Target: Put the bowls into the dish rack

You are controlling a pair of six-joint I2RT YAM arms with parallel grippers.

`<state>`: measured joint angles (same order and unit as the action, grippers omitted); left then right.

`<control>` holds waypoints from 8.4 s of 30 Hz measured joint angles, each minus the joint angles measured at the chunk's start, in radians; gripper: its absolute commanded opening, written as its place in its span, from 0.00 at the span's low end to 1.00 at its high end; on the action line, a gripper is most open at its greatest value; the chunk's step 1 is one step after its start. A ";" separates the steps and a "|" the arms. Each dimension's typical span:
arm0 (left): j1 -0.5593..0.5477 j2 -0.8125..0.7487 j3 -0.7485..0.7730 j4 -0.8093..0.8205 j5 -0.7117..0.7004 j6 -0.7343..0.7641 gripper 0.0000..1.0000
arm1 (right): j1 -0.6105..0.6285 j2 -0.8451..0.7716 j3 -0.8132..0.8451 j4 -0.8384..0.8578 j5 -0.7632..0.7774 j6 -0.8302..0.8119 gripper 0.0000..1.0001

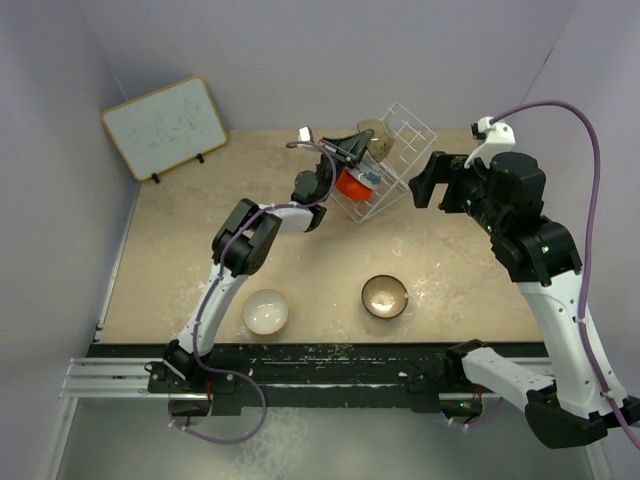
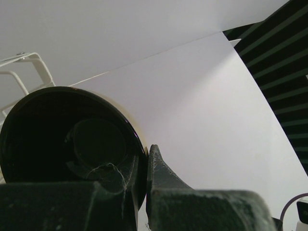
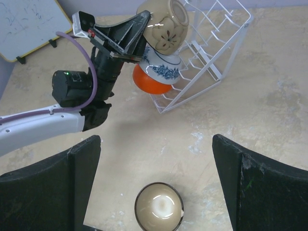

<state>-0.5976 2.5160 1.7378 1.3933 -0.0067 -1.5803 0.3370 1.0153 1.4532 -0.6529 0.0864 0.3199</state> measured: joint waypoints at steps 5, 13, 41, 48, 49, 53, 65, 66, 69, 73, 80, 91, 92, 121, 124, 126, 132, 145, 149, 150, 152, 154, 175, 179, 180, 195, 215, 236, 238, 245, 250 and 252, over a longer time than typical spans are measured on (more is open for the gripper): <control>-0.014 0.026 0.000 0.004 -0.003 -0.005 0.00 | -0.002 -0.004 -0.007 -0.001 0.000 -0.006 1.00; -0.026 0.048 0.011 0.005 -0.007 -0.006 0.00 | -0.003 -0.018 -0.022 -0.001 0.000 -0.014 1.00; -0.018 0.026 -0.053 -0.039 -0.023 -0.037 0.08 | -0.003 -0.008 -0.038 0.000 -0.003 -0.014 1.00; -0.016 0.019 -0.053 -0.061 -0.016 -0.035 0.20 | -0.004 -0.008 -0.038 0.000 -0.003 -0.015 1.00; -0.016 0.017 -0.053 -0.068 -0.015 -0.034 0.21 | -0.004 -0.008 -0.038 0.000 -0.003 -0.015 1.00; -0.014 0.003 -0.053 -0.098 -0.016 -0.032 0.21 | -0.005 -0.008 -0.038 0.000 -0.003 -0.015 1.00; -0.011 -0.058 -0.064 -0.243 -0.016 -0.031 0.26 | -0.006 -0.008 -0.038 0.000 -0.003 -0.015 1.00; -0.011 -0.068 -0.066 -0.246 -0.016 -0.031 0.26 | -0.007 -0.008 -0.038 0.000 -0.003 -0.015 1.00; -0.011 -0.084 -0.068 -0.270 -0.015 -0.030 0.30 | -0.008 -0.008 -0.038 0.000 -0.003 -0.015 1.00; -0.011 -0.098 -0.078 -0.288 -0.016 -0.029 0.30 | -0.010 -0.010 -0.038 0.000 -0.003 -0.015 1.00; -0.011 -0.104 -0.101 -0.291 -0.013 -0.032 0.27 | -0.010 -0.023 -0.038 0.000 -0.003 -0.015 1.00; -0.011 -0.135 -0.165 -0.287 -0.005 -0.051 0.32 | -0.010 -0.027 -0.061 0.008 -0.006 -0.015 1.00; -0.011 -0.137 -0.169 -0.288 -0.005 -0.054 0.33 | -0.010 -0.028 -0.064 0.008 -0.007 -0.015 1.00; 0.032 -0.198 -0.272 -0.320 0.099 -0.100 0.55 | -0.010 -0.027 -0.103 0.031 -0.027 -0.008 1.00; 0.039 -0.237 -0.287 -0.376 0.120 -0.078 0.56 | -0.010 -0.027 -0.103 0.031 -0.028 -0.006 1.00; 0.044 -0.257 -0.292 -0.408 0.137 -0.066 0.56 | -0.010 -0.027 -0.103 0.031 -0.029 -0.005 1.00; 0.055 -0.300 -0.330 -0.453 0.166 -0.038 0.61 | -0.010 -0.028 -0.104 0.033 -0.030 -0.005 1.00; 0.071 -0.413 -0.429 -0.456 0.216 0.006 0.71 | -0.010 -0.050 -0.134 0.047 -0.038 0.007 1.00; 0.080 -0.451 -0.489 -0.460 0.244 0.039 0.89 | -0.010 -0.054 -0.134 0.049 -0.038 0.009 1.00; 0.084 -0.466 -0.507 -0.461 0.252 0.056 0.94 | -0.010 -0.055 -0.133 0.049 -0.037 0.009 1.00; 0.092 -0.502 -0.544 -0.463 0.268 0.085 0.99 | -0.010 -0.056 -0.130 0.048 -0.037 0.009 1.00; 0.100 -0.552 -0.584 -0.477 0.288 0.124 0.99 | -0.010 -0.055 -0.118 0.044 -0.036 0.009 1.00; -0.227 -1.081 -0.733 -1.152 0.373 0.877 0.81 | -0.010 -0.015 0.174 -0.003 0.010 0.002 0.99; -0.392 -1.060 -0.678 -1.306 0.341 1.057 0.77 | -0.010 -0.012 0.175 -0.004 0.006 0.003 0.99; -0.420 -1.041 -0.658 -1.337 0.331 1.097 0.77 | -0.010 -0.012 0.175 -0.004 0.004 0.003 0.99; -0.642 -0.604 -0.442 -1.552 0.104 1.420 0.68 | -0.010 -0.036 0.170 -0.010 0.001 0.003 0.99; -0.722 -0.539 -0.403 -1.567 -0.137 1.504 0.00 | -0.010 -0.053 0.124 -0.016 0.008 0.002 0.99; -0.485 -0.820 -0.399 -1.398 0.068 1.286 0.00 | -0.010 -0.047 0.197 -0.060 0.053 -0.001 1.00; -0.439 -0.840 -0.386 -1.337 0.108 1.238 0.00 | -0.010 -0.039 0.225 -0.061 0.053 -0.005 1.00; -0.229 -0.806 -0.374 -0.923 0.304 0.874 0.00 | -0.010 -0.009 0.305 -0.068 0.053 -0.025 1.00; -0.105 -0.654 -0.280 -0.621 0.348 0.587 0.00 | -0.010 -0.007 0.314 -0.076 0.053 -0.037 1.00; -0.074 -0.586 -0.248 -0.518 0.348 0.480 0.00 | -0.010 -0.008 0.314 -0.081 0.054 -0.040 1.00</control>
<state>-0.6716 1.9301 1.4902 0.8749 0.3412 -1.1000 0.3267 1.0077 1.7676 -0.7338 0.1402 0.2794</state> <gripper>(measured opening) 0.065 0.995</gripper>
